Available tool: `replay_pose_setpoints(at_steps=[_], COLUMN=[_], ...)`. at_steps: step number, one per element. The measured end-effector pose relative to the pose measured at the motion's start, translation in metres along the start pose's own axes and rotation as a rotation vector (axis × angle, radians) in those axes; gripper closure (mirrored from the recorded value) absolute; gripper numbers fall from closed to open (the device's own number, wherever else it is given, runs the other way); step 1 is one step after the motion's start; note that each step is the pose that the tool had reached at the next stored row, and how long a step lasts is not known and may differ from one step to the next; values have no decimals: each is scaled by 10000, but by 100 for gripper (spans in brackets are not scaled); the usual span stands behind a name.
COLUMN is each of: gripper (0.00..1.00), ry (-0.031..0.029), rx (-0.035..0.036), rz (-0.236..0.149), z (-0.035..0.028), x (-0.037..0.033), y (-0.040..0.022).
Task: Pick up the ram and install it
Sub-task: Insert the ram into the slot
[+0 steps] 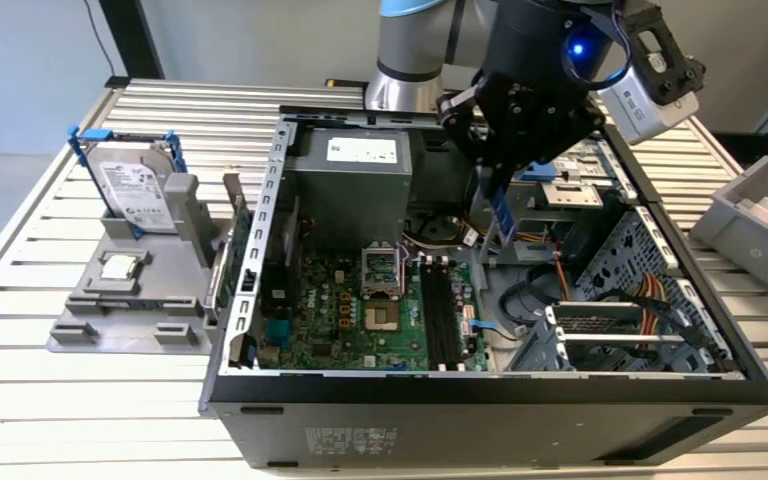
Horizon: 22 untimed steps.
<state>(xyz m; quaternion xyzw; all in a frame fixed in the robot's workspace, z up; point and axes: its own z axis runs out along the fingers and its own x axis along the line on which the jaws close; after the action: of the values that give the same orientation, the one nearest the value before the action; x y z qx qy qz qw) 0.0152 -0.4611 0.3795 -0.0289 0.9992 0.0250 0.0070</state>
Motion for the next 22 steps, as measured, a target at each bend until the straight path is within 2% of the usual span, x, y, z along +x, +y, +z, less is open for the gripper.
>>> replay_pose_setpoints(at_steps=[3,22], gripper=[100,100], ry=[0,0], rx=[1,1], rz=[3,3], z=[25,86], x=[0,1], y=[-1,-4])
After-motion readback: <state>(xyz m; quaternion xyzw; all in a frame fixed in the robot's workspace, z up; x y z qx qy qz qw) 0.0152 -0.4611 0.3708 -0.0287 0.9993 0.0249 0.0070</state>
